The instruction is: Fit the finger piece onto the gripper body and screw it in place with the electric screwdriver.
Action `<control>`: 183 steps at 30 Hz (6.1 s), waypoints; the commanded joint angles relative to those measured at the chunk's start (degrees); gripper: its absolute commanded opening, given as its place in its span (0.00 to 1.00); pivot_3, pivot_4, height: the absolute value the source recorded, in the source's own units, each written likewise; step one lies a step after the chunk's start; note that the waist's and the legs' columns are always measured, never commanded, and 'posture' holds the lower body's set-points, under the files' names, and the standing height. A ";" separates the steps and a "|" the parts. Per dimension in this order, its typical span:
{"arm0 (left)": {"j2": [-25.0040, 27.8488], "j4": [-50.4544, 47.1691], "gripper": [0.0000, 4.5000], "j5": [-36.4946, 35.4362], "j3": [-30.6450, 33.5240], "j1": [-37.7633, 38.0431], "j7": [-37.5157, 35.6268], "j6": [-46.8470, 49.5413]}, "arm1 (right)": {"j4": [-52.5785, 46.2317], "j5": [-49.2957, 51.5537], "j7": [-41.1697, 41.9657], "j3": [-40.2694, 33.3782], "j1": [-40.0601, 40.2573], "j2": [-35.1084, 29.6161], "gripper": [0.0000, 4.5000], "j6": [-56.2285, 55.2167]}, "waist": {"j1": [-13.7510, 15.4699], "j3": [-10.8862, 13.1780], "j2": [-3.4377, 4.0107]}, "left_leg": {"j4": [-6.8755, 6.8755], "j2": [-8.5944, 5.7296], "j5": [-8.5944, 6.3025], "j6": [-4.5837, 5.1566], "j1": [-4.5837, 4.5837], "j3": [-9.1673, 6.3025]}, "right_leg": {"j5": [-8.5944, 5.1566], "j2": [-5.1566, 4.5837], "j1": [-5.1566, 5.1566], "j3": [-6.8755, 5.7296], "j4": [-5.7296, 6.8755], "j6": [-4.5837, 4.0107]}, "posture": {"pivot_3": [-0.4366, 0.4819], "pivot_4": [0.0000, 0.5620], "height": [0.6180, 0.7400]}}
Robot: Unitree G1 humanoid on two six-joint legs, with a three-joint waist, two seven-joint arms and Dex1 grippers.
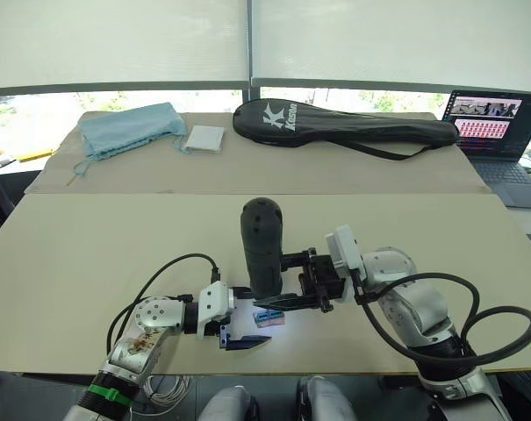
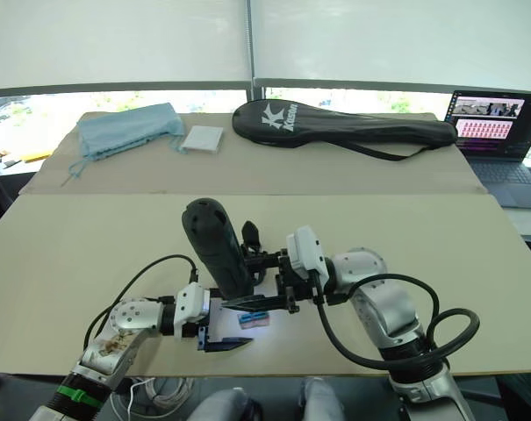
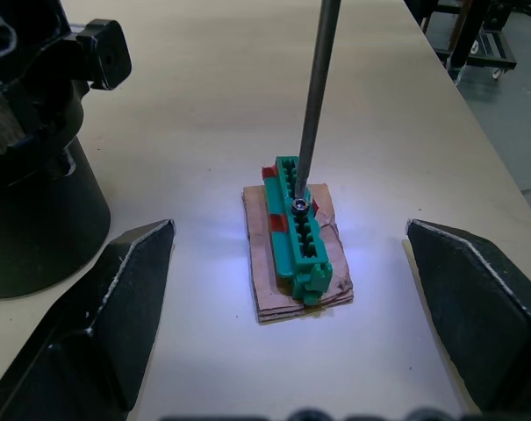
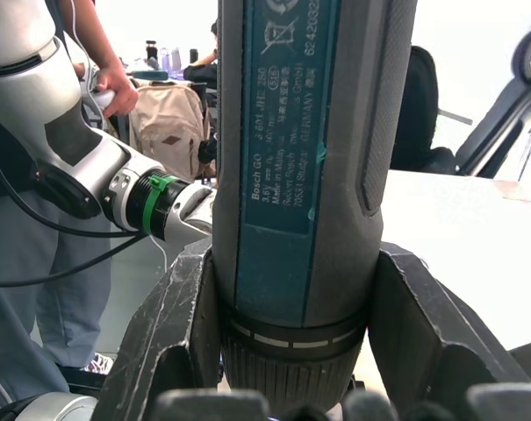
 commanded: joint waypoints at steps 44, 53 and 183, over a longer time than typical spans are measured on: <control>-0.37 1.36 0.99 1.60 -2.82 1.56 0.49 2.10 | -1.14 0.06 0.16 0.29 0.39 -0.54 0.43 0.29 | 0.00 -0.01 -0.01 | 0.00 0.00 0.00 0.01 0.00 0.00 | 0.00 0.00 0.00 0.01 0.00 0.00 | 0.48 0.27 1.00; -0.43 1.51 0.99 1.57 -2.74 1.39 0.52 2.17 | -0.72 0.03 0.30 0.02 0.06 -0.62 0.43 0.11 | 0.01 -0.01 -0.01 | 0.00 0.00 0.00 0.01 0.00 0.00 | 0.00 0.00 0.00 0.01 0.00 0.00 | 0.48 0.27 1.00; -3.27 1.29 0.99 -4.19 9.06 -0.89 9.09 3.21 | -10.63 22.35 -7.65 -12.97 -16.06 -8.46 0.43 18.45 | -0.66 0.14 -0.26 | -0.04 0.02 -0.03 0.04 -0.11 0.00 | 0.00 0.03 -0.12 -0.05 -0.06 0.00 | 0.48 0.27 1.00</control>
